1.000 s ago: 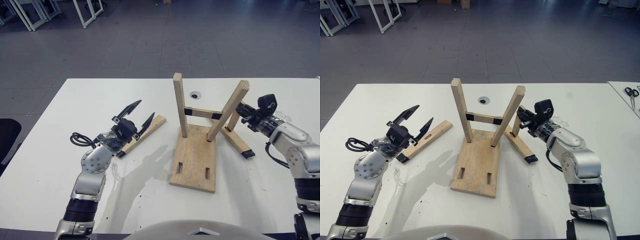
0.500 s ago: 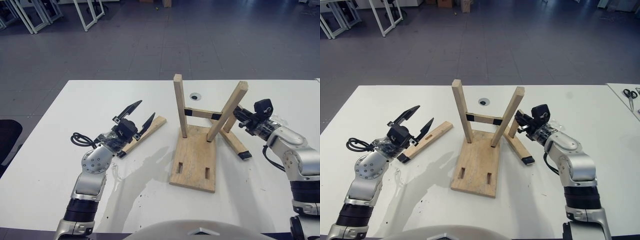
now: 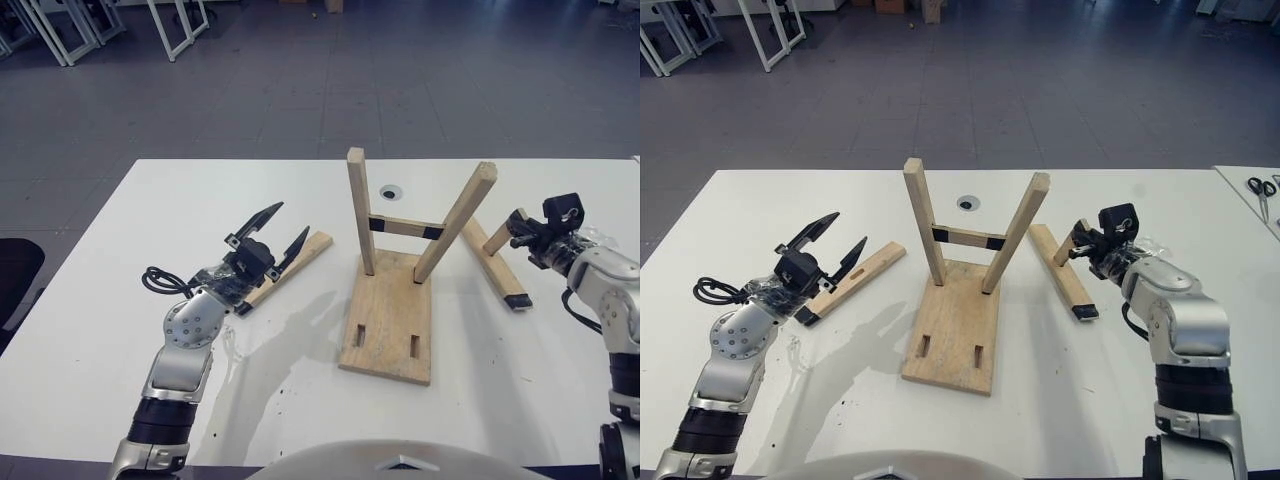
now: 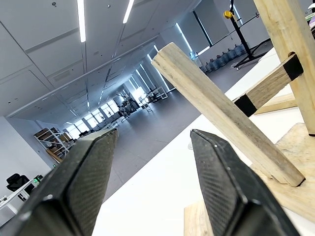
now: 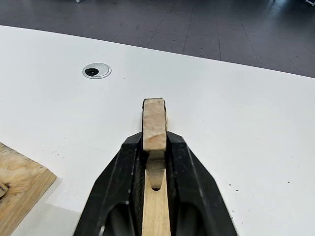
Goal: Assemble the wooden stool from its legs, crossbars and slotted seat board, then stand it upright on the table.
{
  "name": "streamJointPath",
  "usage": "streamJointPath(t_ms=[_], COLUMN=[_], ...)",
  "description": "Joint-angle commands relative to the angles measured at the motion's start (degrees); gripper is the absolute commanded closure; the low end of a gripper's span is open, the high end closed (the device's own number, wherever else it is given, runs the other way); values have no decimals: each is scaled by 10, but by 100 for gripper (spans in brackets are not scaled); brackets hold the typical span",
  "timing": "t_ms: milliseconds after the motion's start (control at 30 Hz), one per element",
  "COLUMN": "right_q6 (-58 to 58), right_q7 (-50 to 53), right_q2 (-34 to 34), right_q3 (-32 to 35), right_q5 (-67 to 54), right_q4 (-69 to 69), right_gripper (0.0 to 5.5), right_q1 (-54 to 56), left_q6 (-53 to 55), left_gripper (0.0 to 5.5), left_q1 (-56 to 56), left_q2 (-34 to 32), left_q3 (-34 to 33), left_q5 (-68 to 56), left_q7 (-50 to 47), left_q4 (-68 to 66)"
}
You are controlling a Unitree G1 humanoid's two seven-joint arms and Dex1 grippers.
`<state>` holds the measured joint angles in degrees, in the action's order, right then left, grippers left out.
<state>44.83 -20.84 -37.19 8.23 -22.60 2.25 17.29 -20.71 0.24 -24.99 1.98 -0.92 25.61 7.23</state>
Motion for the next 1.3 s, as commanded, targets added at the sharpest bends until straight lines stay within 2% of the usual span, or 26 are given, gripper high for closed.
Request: streamJointPath(t_ms=[33, 200, 400, 533, 700, 867, 1100, 1200, 1300], right_q6=[56, 50, -36, -64, 13, 140, 255, 258, 230], right_q7=[-41, -125, -215, -243, -254, -254, -259, -267, -272], right_q2=[-12, -21, -16, -4, -24, -83, -161, -190, -199], right_q3=[-44, -88, -159, -164, -132, -74, 19, 17, -27], right_q5=[20, 47, 124, 142, 109, 44, -31, -45, -35], right_q4=[-99, -253, -430, -476, -337, -82, 155, 171, 151], right_gripper=[508, 508, 509, 509, 509, 509, 509, 509, 509], right_q1=[46, 140, 269, 296, 196, 61, -73, -63, -41], left_q6=[5, 7, 11, 12, 15, 20, 28, 32, 34], left_gripper=[279, 279, 279, 279, 279, 279, 279, 279, 279], left_q1=[-7, -3, -3, -8, 2, 15, 32, 45, 49], left_q2=[2, 4, 9, 10, 9, 10, 16, 19, 22], left_q3=[4, 4, 9, 11, 14, 12, 15, 14, 18], left_q5=[7, 6, 8, 7, 7, 8, 11, 13, 15], left_q7=[1, 0, -1, 3, 6, 1, -6, -11, -15], left_q4=[-6, -4, -7, -12, -7, 2, 16, 25, 29])
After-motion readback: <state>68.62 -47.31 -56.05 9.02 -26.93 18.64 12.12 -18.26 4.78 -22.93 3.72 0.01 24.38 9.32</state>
